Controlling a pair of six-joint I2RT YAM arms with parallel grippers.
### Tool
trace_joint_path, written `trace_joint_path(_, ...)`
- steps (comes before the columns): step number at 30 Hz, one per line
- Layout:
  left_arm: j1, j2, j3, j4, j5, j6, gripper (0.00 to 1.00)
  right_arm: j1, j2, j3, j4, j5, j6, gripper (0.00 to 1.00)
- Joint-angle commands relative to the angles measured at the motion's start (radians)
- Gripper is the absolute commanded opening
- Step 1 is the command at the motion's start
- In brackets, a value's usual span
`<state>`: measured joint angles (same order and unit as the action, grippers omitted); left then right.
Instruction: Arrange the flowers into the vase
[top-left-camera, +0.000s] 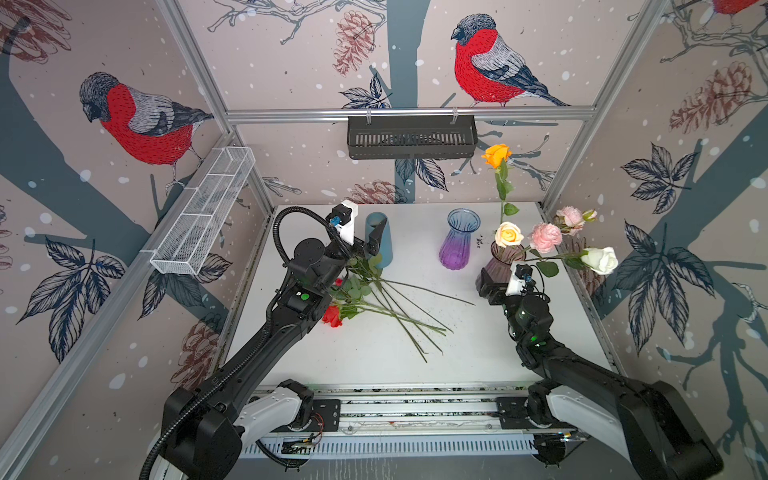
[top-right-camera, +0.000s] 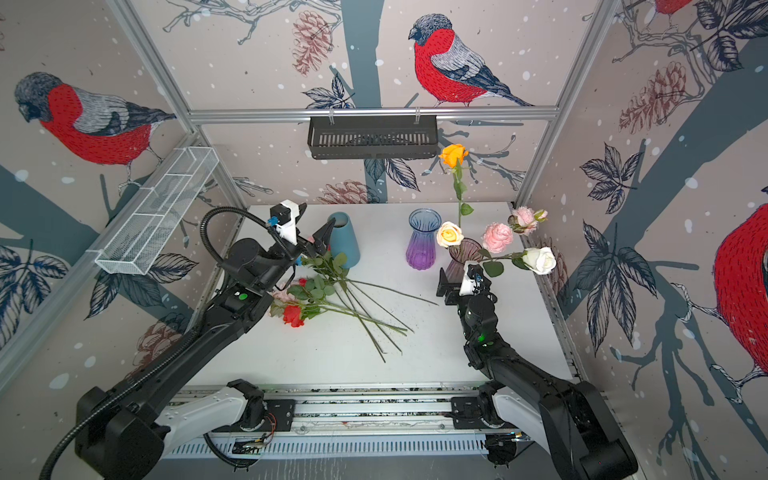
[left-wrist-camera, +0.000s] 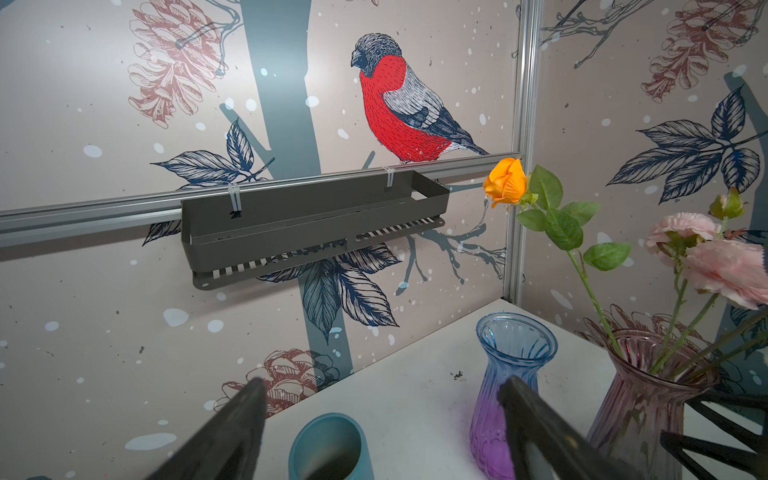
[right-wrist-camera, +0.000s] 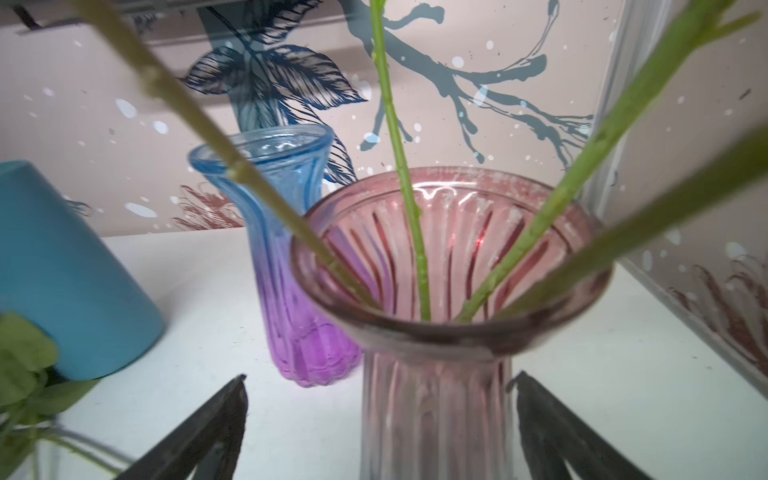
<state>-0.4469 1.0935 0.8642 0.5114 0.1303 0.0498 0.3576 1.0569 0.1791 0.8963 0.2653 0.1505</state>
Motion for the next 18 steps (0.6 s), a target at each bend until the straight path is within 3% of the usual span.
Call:
trace_joint_path(1,0.003,-0.009,0.001,0.061,0.018,-0.019,0.88,-0.007,0.063,0.028,0.131,0.068,-0.045,0.99)
trace_joint_path(7,0.002,-0.02,0.001,0.065,0.023,-0.026,0.88,-0.057,0.184,0.103,0.157,-0.012,-0.036,0.94)
trace_joint_path(18,0.005,-0.027,0.002,0.067,0.025,-0.027,0.87,-0.123,0.302,0.146,0.249,-0.115,-0.039,0.66)
